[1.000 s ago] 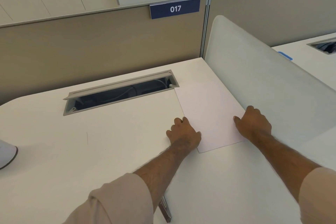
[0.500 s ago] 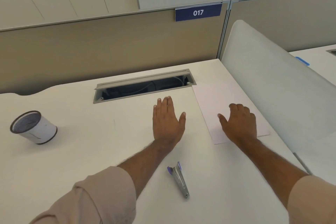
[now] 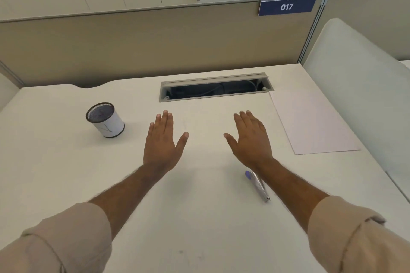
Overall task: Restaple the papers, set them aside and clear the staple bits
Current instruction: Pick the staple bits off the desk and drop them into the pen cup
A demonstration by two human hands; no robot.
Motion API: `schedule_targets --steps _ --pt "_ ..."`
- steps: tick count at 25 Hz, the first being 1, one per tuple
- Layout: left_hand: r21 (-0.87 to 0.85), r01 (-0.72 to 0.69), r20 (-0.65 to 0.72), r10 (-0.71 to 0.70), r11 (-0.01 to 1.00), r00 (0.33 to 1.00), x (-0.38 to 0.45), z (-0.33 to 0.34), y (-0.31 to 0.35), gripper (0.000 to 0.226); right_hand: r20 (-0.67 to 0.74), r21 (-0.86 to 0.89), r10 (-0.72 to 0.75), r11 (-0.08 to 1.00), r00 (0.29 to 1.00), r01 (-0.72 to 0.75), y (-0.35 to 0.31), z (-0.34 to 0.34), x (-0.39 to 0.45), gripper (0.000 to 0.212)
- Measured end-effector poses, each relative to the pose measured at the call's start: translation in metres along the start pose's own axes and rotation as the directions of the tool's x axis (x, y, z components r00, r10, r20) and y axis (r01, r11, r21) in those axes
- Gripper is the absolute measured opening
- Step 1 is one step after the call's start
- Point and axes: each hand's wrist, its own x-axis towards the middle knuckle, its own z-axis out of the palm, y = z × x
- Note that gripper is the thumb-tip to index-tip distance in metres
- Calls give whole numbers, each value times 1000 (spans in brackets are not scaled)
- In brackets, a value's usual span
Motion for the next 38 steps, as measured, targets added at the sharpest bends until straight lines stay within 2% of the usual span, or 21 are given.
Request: schedule_targets --steps 7,15,18,21,26,30,34,36,38 --pt "-20 79 94 -77 997 993 -66 -6 -89 88 62 81 -62 995 996 57 -71 33 -30 64" --pt "-45 83 204 -72 996 976 -164 13 -105 82 178 256 -140 962 974 91 -82 49 -122 63" --pt "-21 73 225 -67 997 972 -191 24 -100 80 273 250 -249 951 929 182 -70 45 -159 71" --pt "50 64 232 -73 997 970 -208 34 -97 78 392 186 -367 930 844 317 -64 39 -182 86" --pt "86 58 207 -75 995 975 -210 35 -96 73 521 63 -398 900 755 431 -82 44 -202 109" --pt "84 68 201 -84 994 976 -211 35 -97 71 535 3 -321 926 782 379 -94 56 -196 118" --pt "66 71 191 -83 995 978 -211 35 -97 71 497 -10 -255 954 829 299 -101 63 -171 114" --pt "61 73 188 -84 995 979 -211 35 -96 72 483 11 -268 954 834 300 -106 65 -169 110" --pt "58 76 179 -86 995 980 -211 35 -96 71 489 43 -330 934 808 355 -114 65 -177 109"
